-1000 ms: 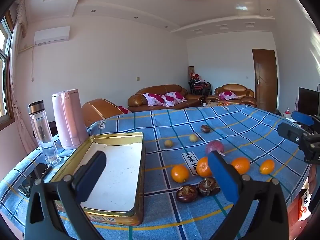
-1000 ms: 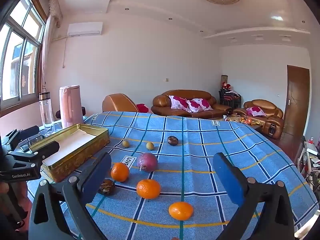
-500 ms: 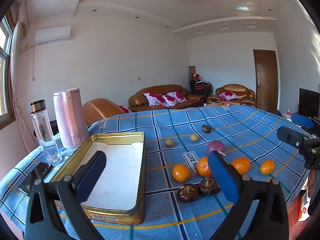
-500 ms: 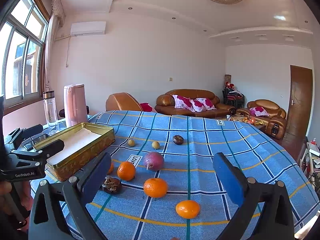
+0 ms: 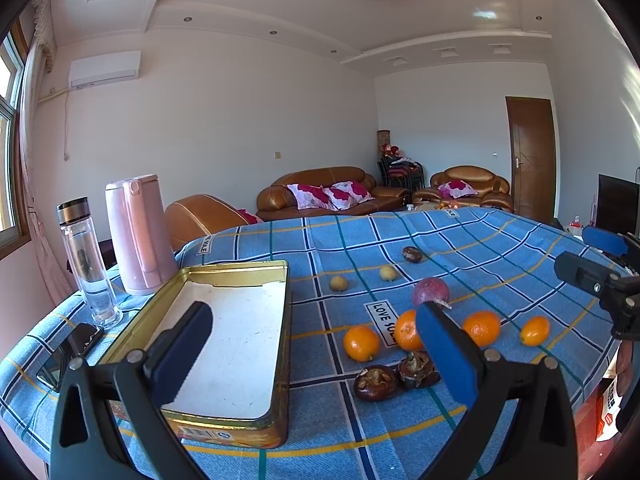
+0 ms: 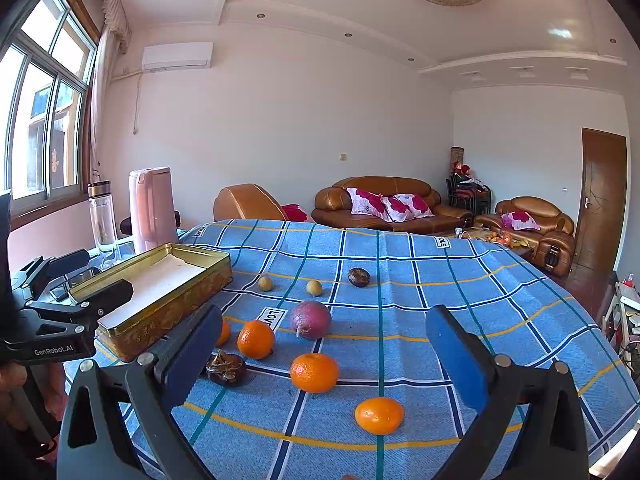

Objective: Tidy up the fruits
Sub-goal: 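Move the left tool toward a mangosteen while the right tool approaches a mandarin orange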

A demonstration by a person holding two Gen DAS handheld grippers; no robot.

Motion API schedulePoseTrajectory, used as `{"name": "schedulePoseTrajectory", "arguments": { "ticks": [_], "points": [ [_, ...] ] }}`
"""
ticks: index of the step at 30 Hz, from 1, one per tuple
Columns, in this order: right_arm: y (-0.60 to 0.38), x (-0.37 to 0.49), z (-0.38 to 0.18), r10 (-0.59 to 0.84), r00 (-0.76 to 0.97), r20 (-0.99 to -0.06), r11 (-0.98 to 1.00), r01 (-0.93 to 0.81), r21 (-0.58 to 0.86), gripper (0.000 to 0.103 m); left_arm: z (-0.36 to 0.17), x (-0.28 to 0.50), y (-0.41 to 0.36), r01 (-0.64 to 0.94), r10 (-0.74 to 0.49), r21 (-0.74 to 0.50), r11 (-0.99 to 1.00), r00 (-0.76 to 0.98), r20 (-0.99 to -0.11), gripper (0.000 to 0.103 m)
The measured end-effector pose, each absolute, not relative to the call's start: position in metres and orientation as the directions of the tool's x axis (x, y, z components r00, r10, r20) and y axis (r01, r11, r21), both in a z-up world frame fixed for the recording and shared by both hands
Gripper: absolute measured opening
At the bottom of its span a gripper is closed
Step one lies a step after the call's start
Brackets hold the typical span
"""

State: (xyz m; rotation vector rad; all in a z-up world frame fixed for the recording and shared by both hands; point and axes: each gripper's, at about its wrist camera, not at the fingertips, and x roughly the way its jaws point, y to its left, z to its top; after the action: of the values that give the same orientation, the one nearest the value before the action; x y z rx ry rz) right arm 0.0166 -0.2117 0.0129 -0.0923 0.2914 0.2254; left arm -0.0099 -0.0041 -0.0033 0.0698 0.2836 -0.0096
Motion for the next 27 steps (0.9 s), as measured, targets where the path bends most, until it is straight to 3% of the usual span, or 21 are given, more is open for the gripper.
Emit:
{"name": "schedulePoseTrajectory", "arguments": {
  "ticks": [27],
  "points": [
    [-0.2056, 0.0169, 0.0059, 0.216, 0.925, -0.312, 0.968, -0.246, -0.058, 0.102, -0.0070, -0.0058, -0.0060, 0.026, -0.002, 0.072, 0.997, 0.952, -0.306, 0.103]
  ]
}}
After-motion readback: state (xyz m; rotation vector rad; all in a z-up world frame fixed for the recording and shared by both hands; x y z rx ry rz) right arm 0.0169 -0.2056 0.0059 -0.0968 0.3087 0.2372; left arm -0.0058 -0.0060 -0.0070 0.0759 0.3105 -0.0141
